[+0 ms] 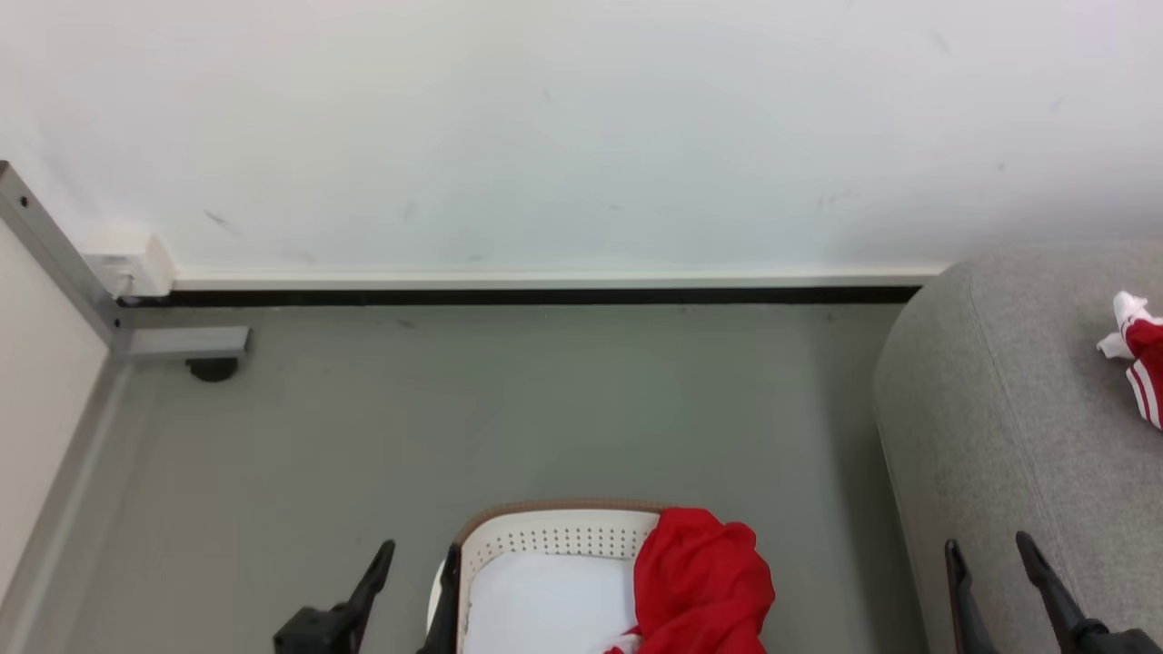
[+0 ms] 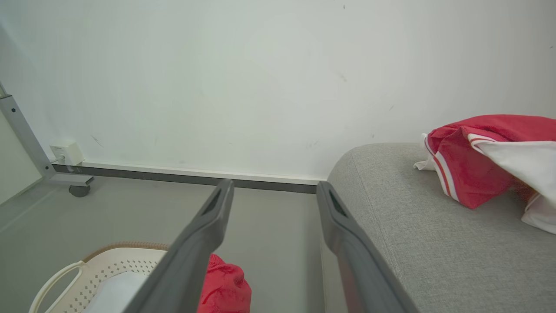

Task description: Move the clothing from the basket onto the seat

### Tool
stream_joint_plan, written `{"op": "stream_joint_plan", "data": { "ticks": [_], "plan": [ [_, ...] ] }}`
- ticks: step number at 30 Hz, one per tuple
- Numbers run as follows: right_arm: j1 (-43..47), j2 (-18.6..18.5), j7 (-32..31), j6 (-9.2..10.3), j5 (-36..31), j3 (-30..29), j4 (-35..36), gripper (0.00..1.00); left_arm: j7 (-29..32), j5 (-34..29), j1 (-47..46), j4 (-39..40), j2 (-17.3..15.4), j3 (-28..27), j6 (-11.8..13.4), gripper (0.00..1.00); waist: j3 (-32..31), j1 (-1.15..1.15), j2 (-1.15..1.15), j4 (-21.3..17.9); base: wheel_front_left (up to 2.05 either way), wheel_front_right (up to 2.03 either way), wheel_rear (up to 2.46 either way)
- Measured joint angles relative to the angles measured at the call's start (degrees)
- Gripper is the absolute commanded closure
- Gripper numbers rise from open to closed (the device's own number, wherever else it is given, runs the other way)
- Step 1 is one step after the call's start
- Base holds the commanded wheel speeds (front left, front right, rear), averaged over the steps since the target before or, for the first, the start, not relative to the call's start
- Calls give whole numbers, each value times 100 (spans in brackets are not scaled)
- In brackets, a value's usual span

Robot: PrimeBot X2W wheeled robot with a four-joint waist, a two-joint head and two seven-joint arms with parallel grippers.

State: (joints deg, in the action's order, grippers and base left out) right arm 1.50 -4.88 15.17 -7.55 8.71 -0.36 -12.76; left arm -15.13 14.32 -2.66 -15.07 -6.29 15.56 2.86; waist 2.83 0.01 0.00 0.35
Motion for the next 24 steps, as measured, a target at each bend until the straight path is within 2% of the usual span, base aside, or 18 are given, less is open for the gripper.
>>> {"op": "stream_joint_plan", "data": {
  "ticks": [6, 14, 20, 24],
  "plan": [
    [129, 81, 0, 0, 4, 45, -27, 0, 0, -103, 241, 23, 58, -291, -118, 0, -256, 0, 0, 131, 0, 0, 0],
    [152, 107, 0, 0, 12, 58, -29, 0, 0, -289, 279, 42, 168, -546, -236, 0, -294, -1, 0, 162, 0, 0, 0],
    [47, 96, 0, 0, 31, 94, 69, 0, 0, -405, 224, -9, 208, -553, -358, 0, -113, -1, 0, 96, 0, 0, 0],
    [-282, -36, 0, 0, 34, 64, 236, 0, -1, -611, -244, -186, 233, -356, -470, 0, 208, -1, 0, 22, 0, 0, 0]
  ]
}}
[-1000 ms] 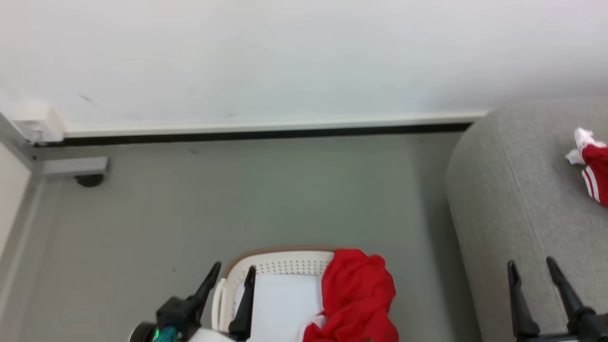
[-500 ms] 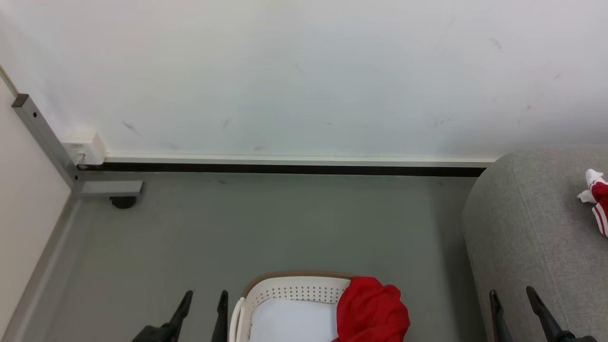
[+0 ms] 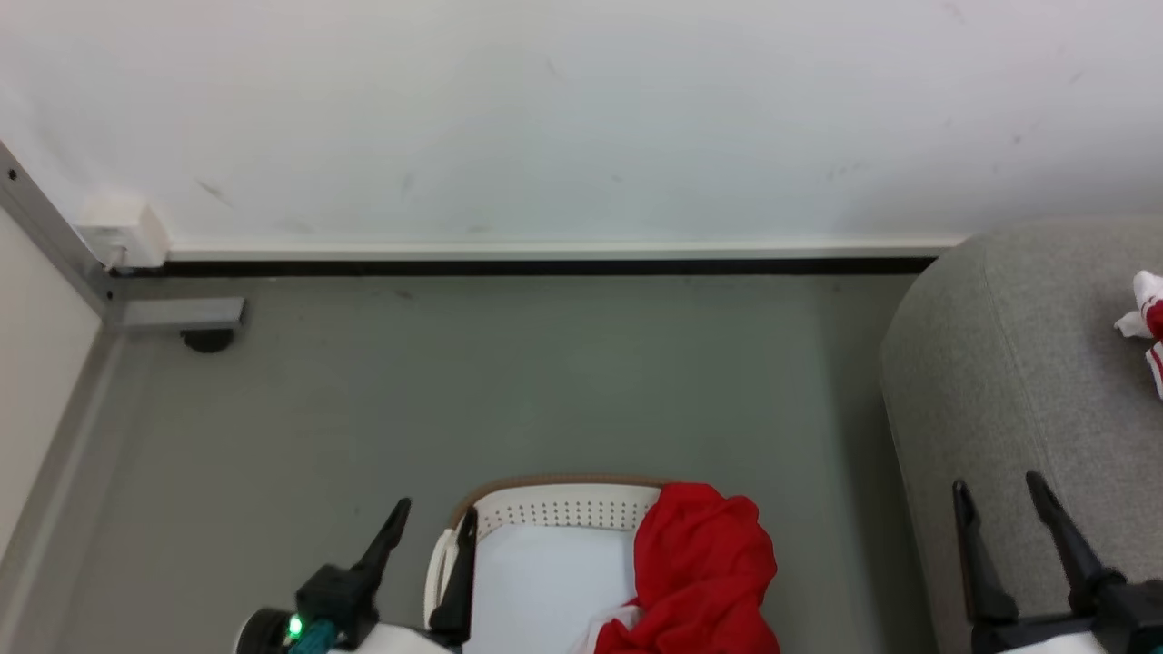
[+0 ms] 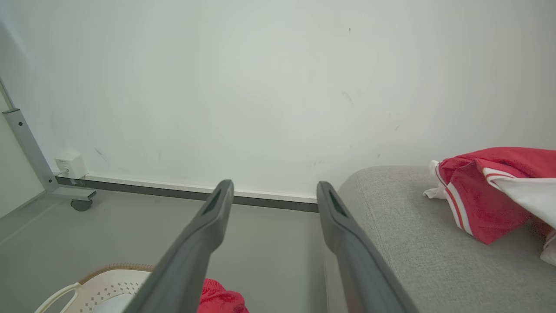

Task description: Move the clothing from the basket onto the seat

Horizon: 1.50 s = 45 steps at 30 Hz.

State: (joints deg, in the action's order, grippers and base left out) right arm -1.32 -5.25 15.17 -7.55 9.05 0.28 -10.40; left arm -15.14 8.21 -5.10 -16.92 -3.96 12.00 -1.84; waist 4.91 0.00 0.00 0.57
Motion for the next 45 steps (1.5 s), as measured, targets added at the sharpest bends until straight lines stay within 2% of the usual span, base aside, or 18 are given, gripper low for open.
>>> {"op": "stream_joint_plan", "data": {
  "ticks": [3, 9, 18, 32, 45],
  "plan": [
    [-335, -111, 0, 0, 12, -64, 140, 0, 26, -141, -523, -291, 24, 231, -68, 0, 344, 0, 0, -65, 0, 0, 0],
    [-987, -369, 1, 0, 24, -109, 309, 0, 510, -400, -1741, -1048, 77, 823, -272, 0, 1204, -1, 0, -189, 0, 0, 0],
    [-1672, -550, 0, 0, 59, -64, 493, 0, 1115, -520, -3018, -2324, 119, 1589, -404, 0, 2454, -2, 0, -406, 0, 0, 0],
    [-2197, -722, 0, 0, 24, 101, 977, 0, 1282, 253, -4269, -3282, 123, 3131, -463, 0, 3814, -2, 0, -627, 0, 0, 0],
    [-2344, -654, 0, 0, 13, 98, 1347, 0, 1247, 751, -5165, -3827, 125, 3953, -415, 0, 4705, -1, 0, -829, 0, 0, 0]
  ]
}}
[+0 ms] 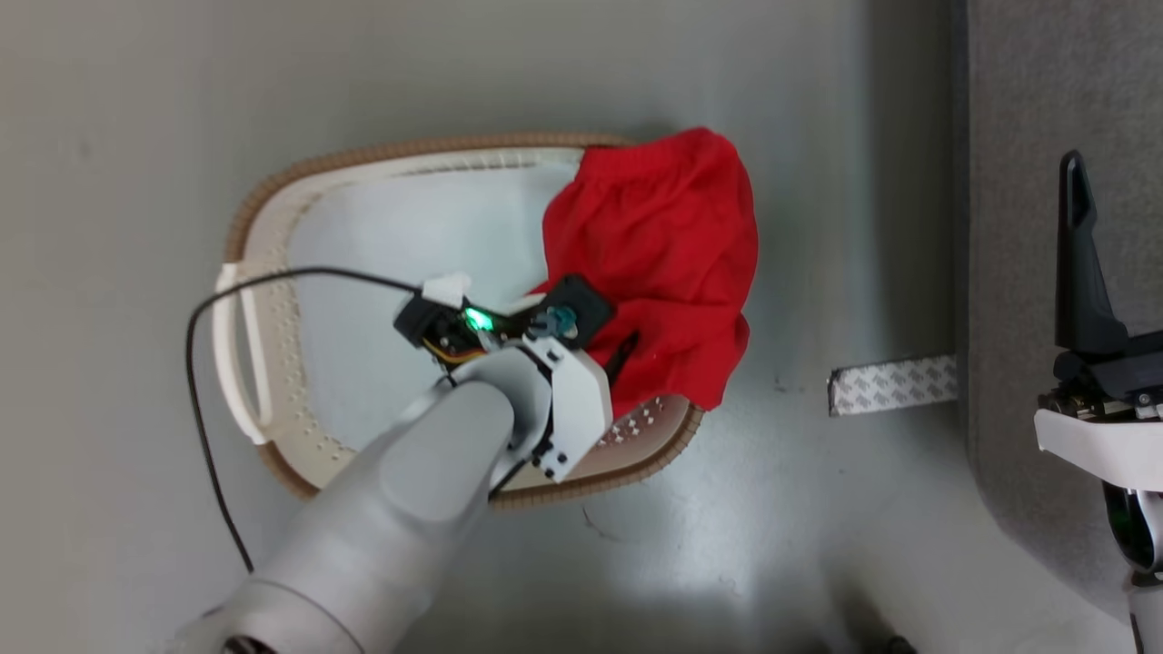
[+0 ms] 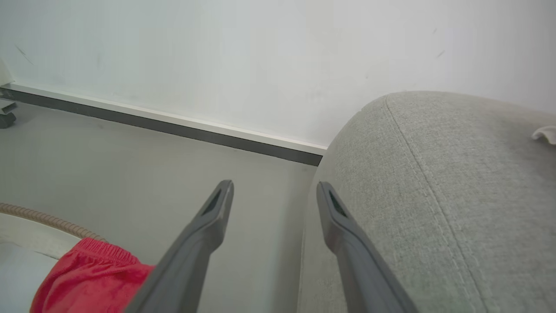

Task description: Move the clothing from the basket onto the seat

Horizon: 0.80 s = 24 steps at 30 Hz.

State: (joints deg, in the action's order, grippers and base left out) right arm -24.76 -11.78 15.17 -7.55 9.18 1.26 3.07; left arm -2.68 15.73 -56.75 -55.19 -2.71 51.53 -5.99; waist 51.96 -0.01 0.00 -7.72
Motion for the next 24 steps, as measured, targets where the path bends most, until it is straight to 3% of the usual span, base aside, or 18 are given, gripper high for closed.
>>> {"op": "stream_joint_plan", "data": {
  "ticks": [9, 10, 11, 24],
  "plan": [
    [-72, 126, 1, 0, -1, 49, 127, 0, -15, 221, -371, -337, -2, 422, -41, 0, 421, 0, 0, -178, 0, 0, 0],
    [-78, 131, 1, 0, -1, 48, 134, 0, -8, 246, -379, -345, -2, 472, -53, 27, 441, 0, 0, -196, 0, 0, 0],
    [-83, 140, 1, 0, -1, 42, 136, 0, -13, 297, -391, -345, -1, 505, -55, 100, 455, 1, 0, -210, 0, 0, 0],
    [-63, 259, 0, 0, 10, -92, 12, 0, -458, 1437, -129, -214, -4, 481, -109, 100, -46, 0, 0, -93, 0, 0, 0]
  ]
}}
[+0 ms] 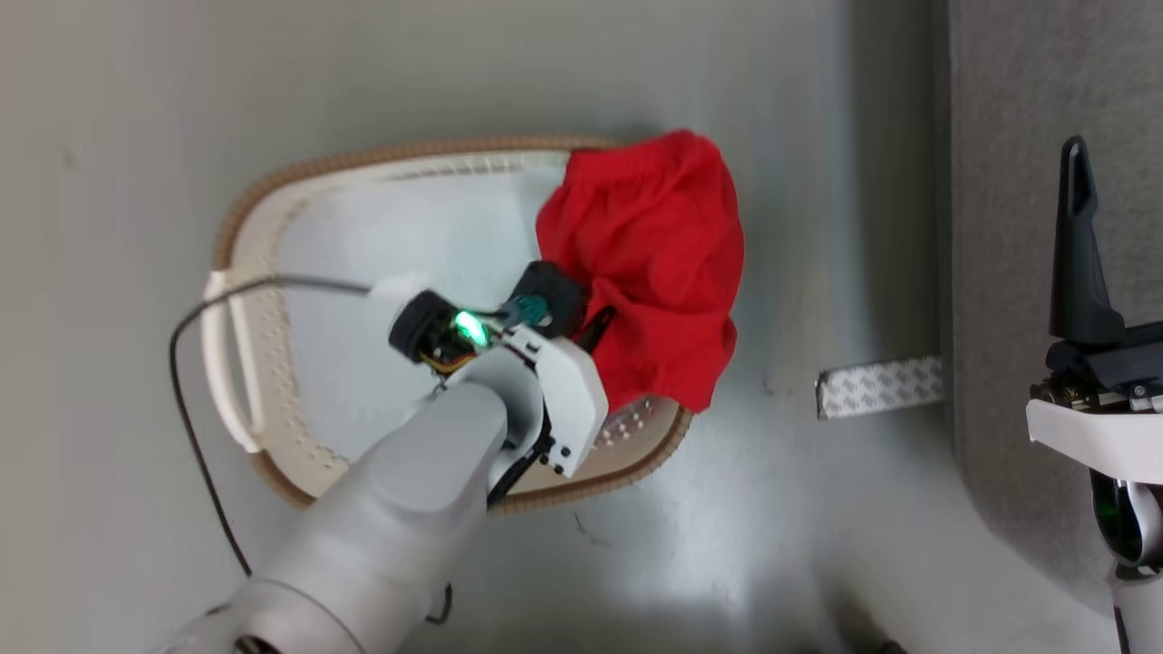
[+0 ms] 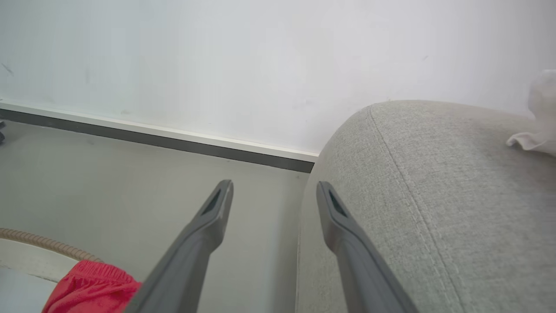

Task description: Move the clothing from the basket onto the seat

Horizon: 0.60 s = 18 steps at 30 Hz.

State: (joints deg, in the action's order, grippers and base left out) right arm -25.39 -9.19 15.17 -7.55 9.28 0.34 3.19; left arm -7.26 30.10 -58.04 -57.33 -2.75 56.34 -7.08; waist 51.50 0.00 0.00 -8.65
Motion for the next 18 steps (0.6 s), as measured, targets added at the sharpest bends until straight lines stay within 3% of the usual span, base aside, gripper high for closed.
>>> {"op": "stream_joint_plan", "data": {
  "ticks": [10, 18],
  "plan": [
    [508, 26, 0, 0, 34, -67, -363, 0, -641, 461, 550, 63, -70, -391, 103, 100, -1270, 1, 0, 259, 0, 0, 0],
    [1049, 121, 0, 0, 55, -49, -621, 0, -746, 606, 1032, 820, -342, -609, 323, 100, -2515, 1, 0, 500, 0, 0, 0]
  ]
}}
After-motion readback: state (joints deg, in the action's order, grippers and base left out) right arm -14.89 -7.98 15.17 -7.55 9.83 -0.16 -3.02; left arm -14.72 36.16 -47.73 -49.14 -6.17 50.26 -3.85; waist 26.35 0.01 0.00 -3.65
